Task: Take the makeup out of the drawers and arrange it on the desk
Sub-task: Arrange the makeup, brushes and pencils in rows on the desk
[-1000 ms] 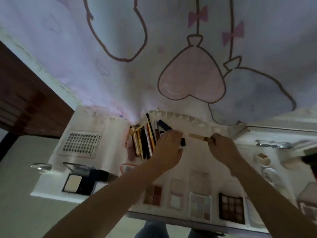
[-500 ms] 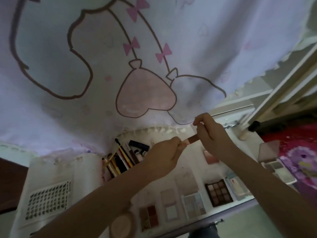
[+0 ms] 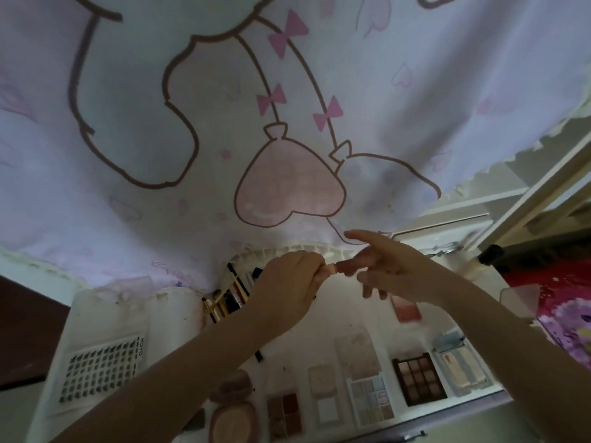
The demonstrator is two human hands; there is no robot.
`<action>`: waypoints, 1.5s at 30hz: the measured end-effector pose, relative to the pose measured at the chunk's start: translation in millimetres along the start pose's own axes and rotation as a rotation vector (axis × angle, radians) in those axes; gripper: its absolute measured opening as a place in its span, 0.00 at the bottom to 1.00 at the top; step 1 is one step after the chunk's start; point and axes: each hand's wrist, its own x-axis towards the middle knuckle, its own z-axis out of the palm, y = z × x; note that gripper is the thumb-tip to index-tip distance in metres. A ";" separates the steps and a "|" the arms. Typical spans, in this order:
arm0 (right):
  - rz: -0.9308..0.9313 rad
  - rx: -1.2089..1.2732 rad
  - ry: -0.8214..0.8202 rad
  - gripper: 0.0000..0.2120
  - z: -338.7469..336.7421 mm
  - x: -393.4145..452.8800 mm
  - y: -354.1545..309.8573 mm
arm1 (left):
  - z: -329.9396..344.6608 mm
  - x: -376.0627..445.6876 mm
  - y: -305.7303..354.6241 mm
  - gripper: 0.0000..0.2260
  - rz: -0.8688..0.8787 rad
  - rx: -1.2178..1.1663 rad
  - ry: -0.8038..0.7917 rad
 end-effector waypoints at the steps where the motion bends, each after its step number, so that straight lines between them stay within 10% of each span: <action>1: 0.036 -0.036 0.009 0.08 1.0 3.1 -1.9 | 1.6 -0.9 -1.6 0.19 0.041 0.073 0.070; 9: -0.070 0.086 0.175 0.17 1.9 17.2 -1.1 | 17.1 5.7 -22.2 0.29 0.113 0.144 0.463; 23: 0.056 -0.053 0.193 0.15 12.0 29.6 7.3 | 26.4 2.8 -34.8 0.18 0.107 0.254 0.507; 31: 0.025 0.116 0.139 0.09 9.7 30.0 13.6 | 30.5 1.7 -35.6 0.30 0.095 0.224 0.520; 36: 0.089 0.063 0.123 0.10 10.8 30.2 21.5 | 39.2 -4.4 -38.9 0.16 0.067 0.186 0.318; 39: 0.158 0.165 0.090 0.09 10.6 31.5 31.6 | 39.4 -2.5 -29.5 0.14 -0.086 0.041 -0.069; 45: 0.521 0.071 0.400 0.09 13.5 33.8 87.7 | 93.9 14.9 -20.3 0.17 -0.507 -0.259 -0.481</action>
